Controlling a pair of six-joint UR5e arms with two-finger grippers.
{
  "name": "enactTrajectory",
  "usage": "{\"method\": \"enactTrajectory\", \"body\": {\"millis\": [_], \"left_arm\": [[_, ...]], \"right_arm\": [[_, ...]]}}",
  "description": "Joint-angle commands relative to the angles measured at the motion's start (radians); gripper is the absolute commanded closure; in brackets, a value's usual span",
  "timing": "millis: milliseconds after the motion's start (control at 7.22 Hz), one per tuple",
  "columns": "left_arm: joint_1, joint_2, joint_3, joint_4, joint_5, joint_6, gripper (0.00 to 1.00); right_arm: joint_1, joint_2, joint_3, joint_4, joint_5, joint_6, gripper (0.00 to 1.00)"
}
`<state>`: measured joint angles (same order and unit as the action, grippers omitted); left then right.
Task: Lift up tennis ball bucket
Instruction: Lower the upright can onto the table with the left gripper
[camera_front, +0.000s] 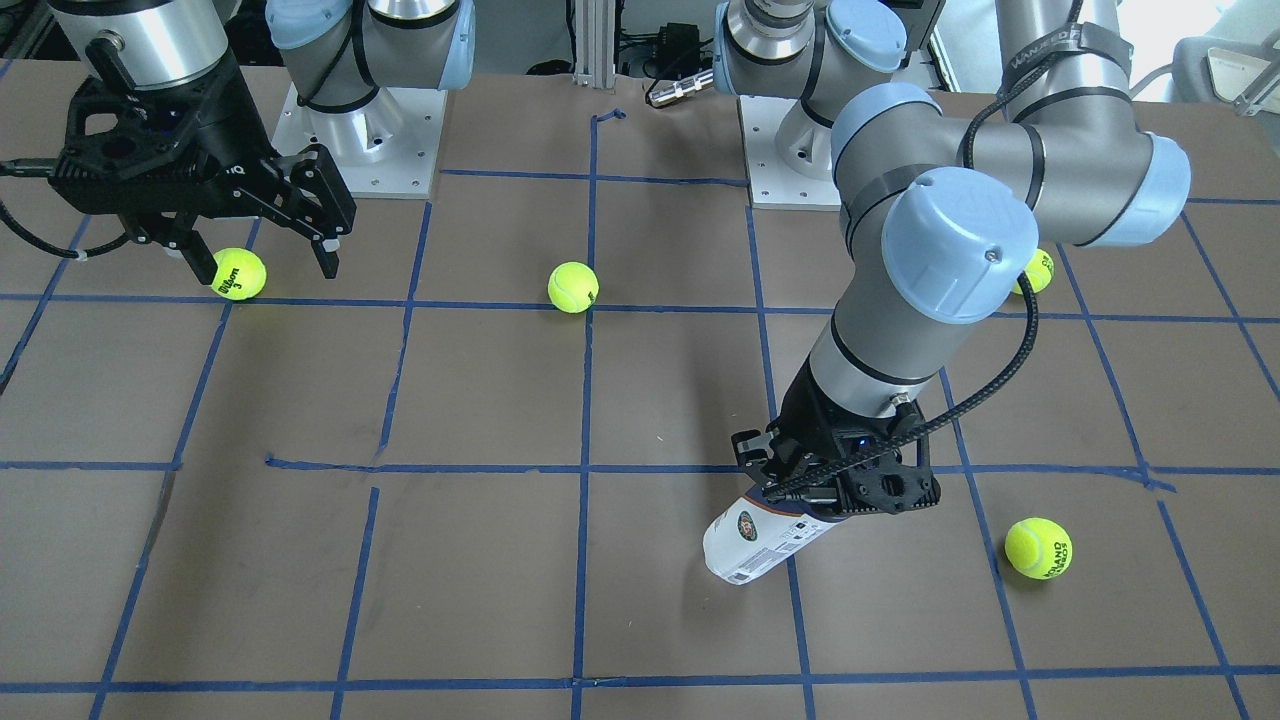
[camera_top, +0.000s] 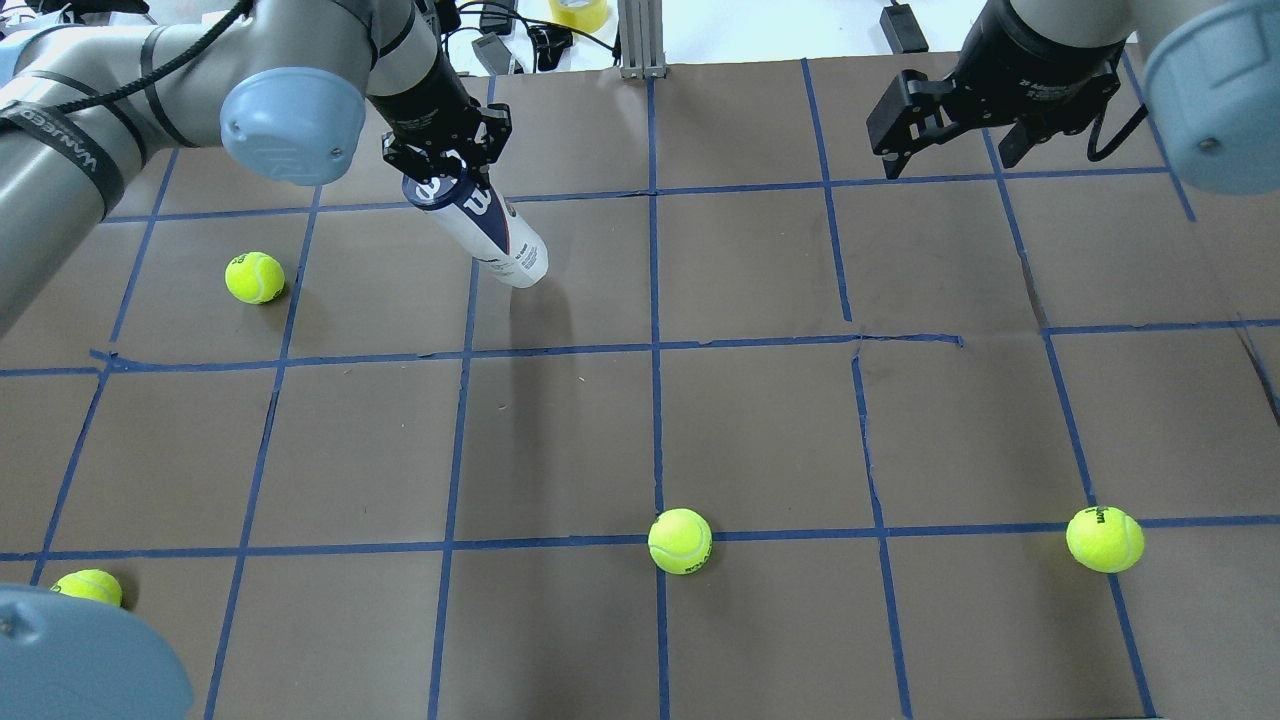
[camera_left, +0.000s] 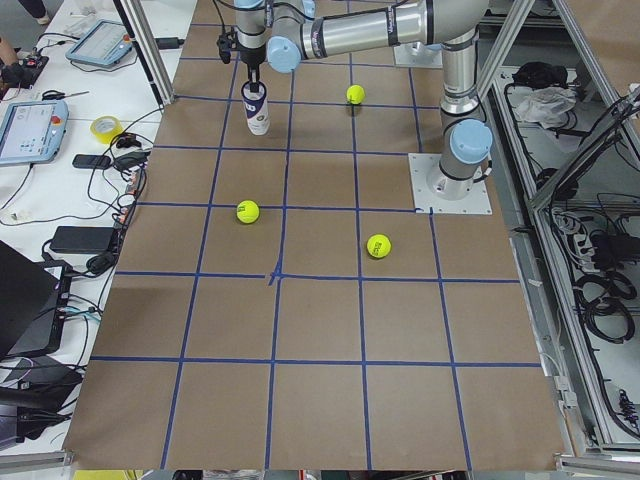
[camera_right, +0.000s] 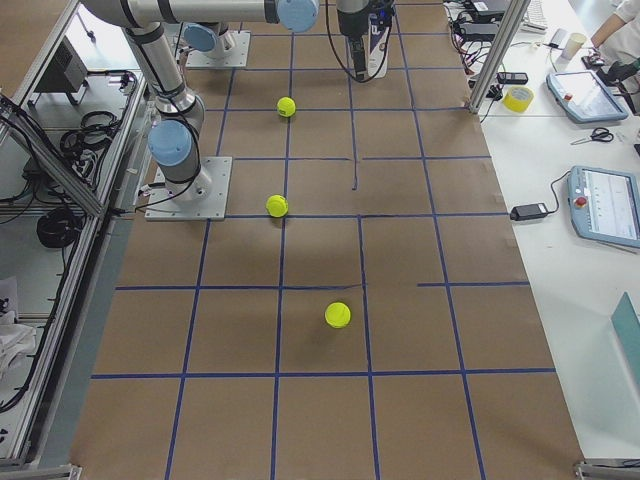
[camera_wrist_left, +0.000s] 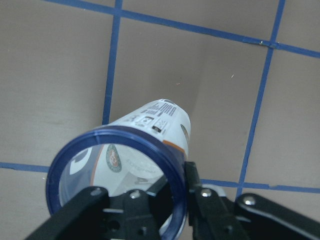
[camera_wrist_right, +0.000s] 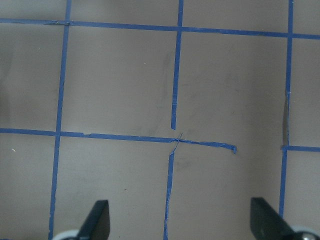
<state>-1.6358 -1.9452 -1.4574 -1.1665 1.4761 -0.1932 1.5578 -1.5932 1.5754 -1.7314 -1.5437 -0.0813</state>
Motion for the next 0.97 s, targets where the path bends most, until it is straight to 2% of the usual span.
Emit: {"method": "enactTrajectory", "body": {"millis": [0,139,277,416,554,693,831], "left_arm": [[-0.018,-0.037,0.009,0.048,0.006,0.026,0.95],[-0.024,-0.046,0.021,0.047,0.019,0.031,0.93],[-0.025,-0.05,0.022,0.047,0.033,0.034,0.66],[-0.025,-0.052,0.022,0.038,0.033,0.035,0.63],[-0.027,-0.055,0.019,0.036,0.033,0.034,0.49],[-0.032,-0.055,0.018,0.038,0.032,0.025,0.23],[-0.045,-0.052,0.02,0.039,0.03,0.018,0.14]], "right_arm": [[-0.001,-0.002,0.0,0.0,-0.001,0.0,0.0],[0.001,-0.004,0.0,0.0,0.001,0.0,0.0],[0.001,-0.004,0.0,0.0,0.002,0.0,0.0],[0.001,-0.002,0.002,0.0,0.002,0.0,0.0],[0.001,-0.002,0.002,0.0,0.002,0.0,0.0],[0.001,-0.002,0.002,0.0,0.002,0.0,0.0],[0.001,-0.002,0.002,0.001,0.002,0.0,0.0]]}}
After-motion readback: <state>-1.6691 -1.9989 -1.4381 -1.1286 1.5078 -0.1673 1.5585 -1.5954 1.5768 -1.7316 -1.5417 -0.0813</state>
